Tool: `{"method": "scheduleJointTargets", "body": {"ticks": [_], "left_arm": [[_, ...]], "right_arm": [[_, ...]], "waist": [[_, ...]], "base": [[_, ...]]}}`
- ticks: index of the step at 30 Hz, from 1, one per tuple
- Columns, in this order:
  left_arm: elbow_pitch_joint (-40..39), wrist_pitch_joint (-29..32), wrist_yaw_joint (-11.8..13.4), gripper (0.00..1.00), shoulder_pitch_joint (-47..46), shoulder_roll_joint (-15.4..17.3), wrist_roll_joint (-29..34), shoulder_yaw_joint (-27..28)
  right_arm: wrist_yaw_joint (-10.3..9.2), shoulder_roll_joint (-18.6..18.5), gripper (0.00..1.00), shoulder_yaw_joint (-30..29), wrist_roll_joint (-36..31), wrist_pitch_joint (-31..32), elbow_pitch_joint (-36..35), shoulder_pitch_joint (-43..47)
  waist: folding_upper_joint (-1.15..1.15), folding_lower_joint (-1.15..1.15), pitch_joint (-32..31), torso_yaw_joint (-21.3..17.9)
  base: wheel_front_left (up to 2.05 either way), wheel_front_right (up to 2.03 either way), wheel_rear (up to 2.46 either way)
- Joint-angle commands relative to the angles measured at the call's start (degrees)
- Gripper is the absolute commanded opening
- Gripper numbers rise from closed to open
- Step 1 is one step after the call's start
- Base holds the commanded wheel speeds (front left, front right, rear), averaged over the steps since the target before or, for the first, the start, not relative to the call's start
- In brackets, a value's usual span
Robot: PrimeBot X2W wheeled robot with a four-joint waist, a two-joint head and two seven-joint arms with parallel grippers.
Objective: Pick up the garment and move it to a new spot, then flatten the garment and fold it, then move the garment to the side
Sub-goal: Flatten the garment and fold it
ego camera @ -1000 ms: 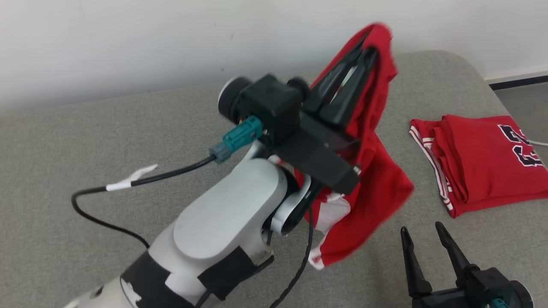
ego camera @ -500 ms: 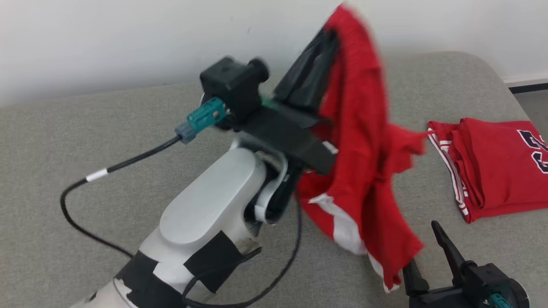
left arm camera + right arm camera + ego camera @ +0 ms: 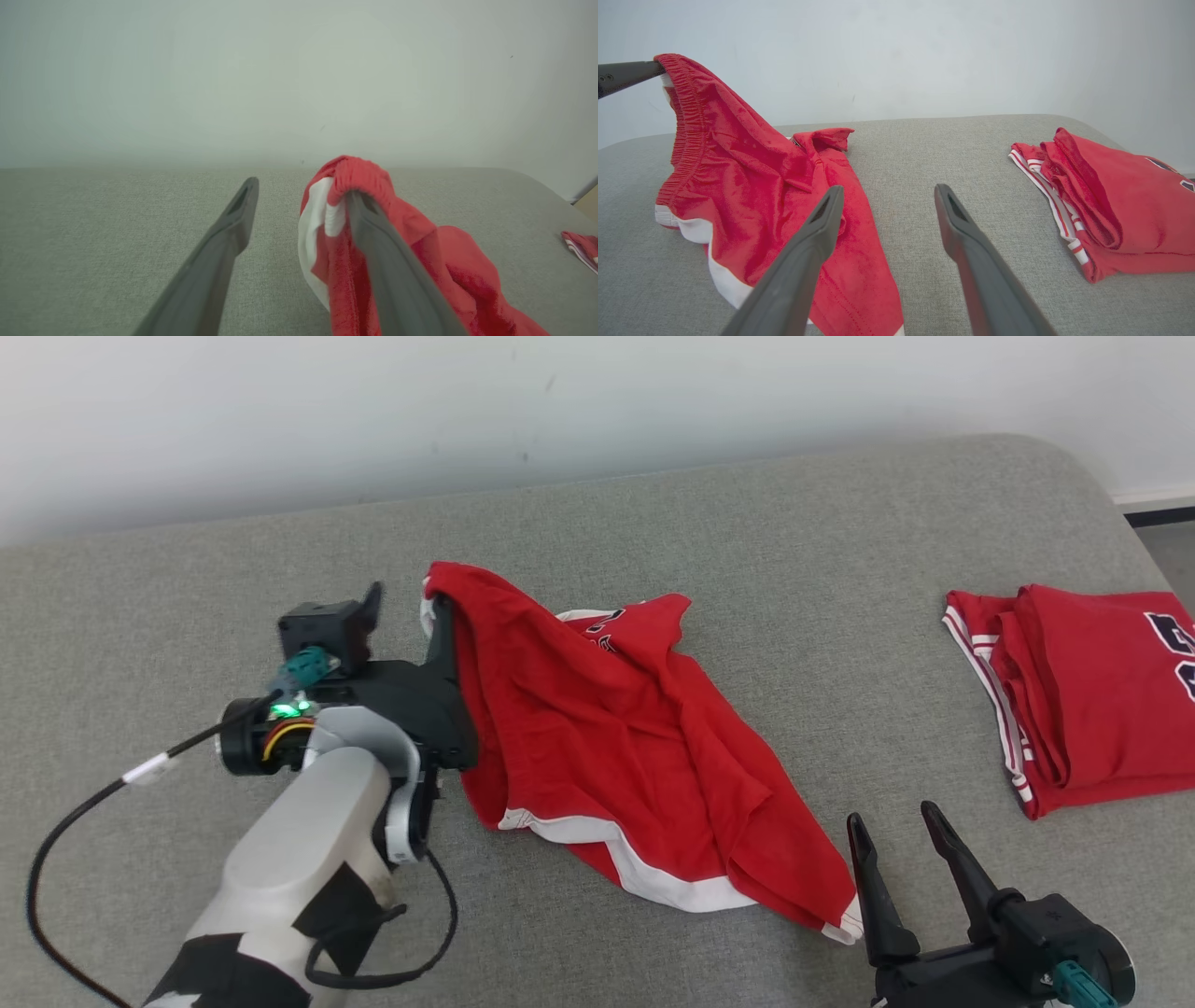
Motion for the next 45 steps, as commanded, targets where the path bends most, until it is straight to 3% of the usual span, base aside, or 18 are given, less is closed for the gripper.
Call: {"method": "scheduleJointTargets", "body": {"ticks": [1, 5, 10, 18, 23, 29, 36, 37, 38, 39, 45], "left_arm": [[0.54, -0.16, -0.07, 1.0, 0.68, 0.29, 0.38, 0.72], [3.94, 0.0, -0.91, 1.0, 3.1, 0.38, -0.62, 1.9], [8.08, 4.17, -1.62, 1.0, 5.38, 2.09, 3.02, -3.26], [0.0, 1.37, -7.66, 1.0, 11.27, -0.05, -0.89, -1.89], [-5.26, 5.63, -10.05, 1.0, 14.29, -1.39, -2.93, -3.13], [-7.46, 10.35, -10.29, 1.0, 15.44, -1.92, -4.82, -3.72], [-7.42, 14.25, -8.87, 0.99, 14.96, -2.16, -7.33, -2.95], [-7.58, 14.4, -9.34, 0.49, 14.7, -2.15, -7.55, -2.91], [-7.54, 14.36, -9.51, 0.15, 14.54, -2.11, -7.87, -2.61], [-7.35, 14.3, -9.69, 0.0, 14.34, -1.95, -7.61, -2.61], [-6.77, 13.63, -10.51, 0.0, 15.25, -1.37, -8.83, -1.82]], "right_arm": [[-0.15, 0.0, 1.0, -0.02, 0.22, -0.05, 0.02, -0.21], [-0.15, 0.0, 1.0, -0.68, 0.26, -0.06, -0.12, 0.23], [-0.15, -0.01, 1.0, -1.31, -0.11, 0.34, -0.35, 1.13], [-0.15, 0.01, 1.0, -1.86, -0.04, 0.7, -0.97, 2.4], [-0.15, 0.01, 1.0, -1.23, 0.06, 1.0, -1.13, 2.68], [-0.15, 0.0, 1.0, -0.49, 0.16, 0.79, -0.96, 2.34], [-0.15, 0.0, 1.0, -0.18, 0.57, 0.54, -0.81, 2.2], [-0.15, 0.01, 1.0, -0.22, 0.62, 0.44, -0.78, 2.13], [-0.15, 0.01, 1.0, -0.24, 0.64, 0.33, -0.75, 2.05], [-0.15, 0.01, 1.0, -0.28, 0.64, 0.27, -0.72, 1.99], [-0.15, 0.0, 1.0, -0.88, 0.88, -0.03, -0.58, 1.97]], "waist": [[0.0, 0.0, 0.12, 0.02], [0.0, 0.0, 0.07, 0.74], [0.0, 0.0, -0.69, 2.24], [0.0, 0.0, -2.22, 4.7], [0.0, 0.0, -2.71, 4.82], [0.0, 0.0, -2.71, 3.81], [0.0, 0.0, -2.3, 2.44], [0.0, 0.0, -2.22, 2.35], [0.0, 0.0, -2.15, 2.3], [0.0, 0.0, -2.07, 2.29], [0.0, 0.0, -1.84, 3.28]], "base": [[0.0, 0.0, 0.0], [0.0, 0.0, 0.0], [0.0, 0.0, 0.0], [0.0, 0.0, 0.0], [0.0, 0.0, 0.0], [0.0, 0.0, 0.0], [0.0, 0.0, 0.0], [0.0, 0.0, 0.0], [0.0, 0.0, 0.0], [0.0, 0.0, 0.0], [0.0, 0.0, 0.0]]}}
